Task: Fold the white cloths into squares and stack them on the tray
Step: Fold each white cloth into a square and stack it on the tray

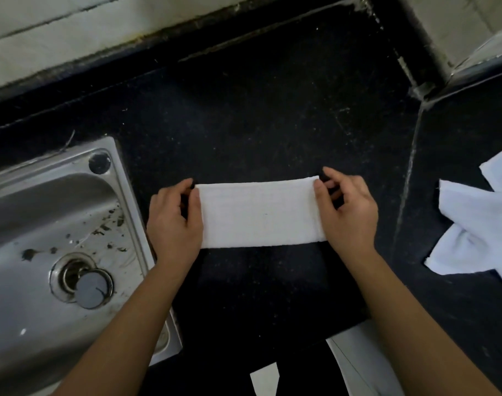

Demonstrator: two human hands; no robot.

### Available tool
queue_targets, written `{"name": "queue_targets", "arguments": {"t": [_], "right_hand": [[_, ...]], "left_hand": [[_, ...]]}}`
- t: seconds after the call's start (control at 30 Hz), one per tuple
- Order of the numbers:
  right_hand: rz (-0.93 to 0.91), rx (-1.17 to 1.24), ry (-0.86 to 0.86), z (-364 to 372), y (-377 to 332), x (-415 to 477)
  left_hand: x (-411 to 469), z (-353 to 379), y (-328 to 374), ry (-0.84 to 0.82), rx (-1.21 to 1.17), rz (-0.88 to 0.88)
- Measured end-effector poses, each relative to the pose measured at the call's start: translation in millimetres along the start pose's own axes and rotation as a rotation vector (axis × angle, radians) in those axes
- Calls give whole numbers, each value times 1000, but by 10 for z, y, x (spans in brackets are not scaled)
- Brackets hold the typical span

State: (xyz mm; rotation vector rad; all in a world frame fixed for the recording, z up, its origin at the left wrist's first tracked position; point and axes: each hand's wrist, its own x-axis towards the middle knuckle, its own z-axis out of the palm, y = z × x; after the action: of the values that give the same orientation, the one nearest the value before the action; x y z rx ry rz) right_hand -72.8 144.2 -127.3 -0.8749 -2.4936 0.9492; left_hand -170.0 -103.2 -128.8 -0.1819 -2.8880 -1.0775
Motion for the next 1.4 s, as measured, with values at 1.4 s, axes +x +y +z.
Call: {"name": "queue_targets", "arguments": {"t": [1.4], "right_hand": [[225,-244,-213,-325,-190,-669]], "left_hand": [[312,286,1059,-615,466,911]]}}
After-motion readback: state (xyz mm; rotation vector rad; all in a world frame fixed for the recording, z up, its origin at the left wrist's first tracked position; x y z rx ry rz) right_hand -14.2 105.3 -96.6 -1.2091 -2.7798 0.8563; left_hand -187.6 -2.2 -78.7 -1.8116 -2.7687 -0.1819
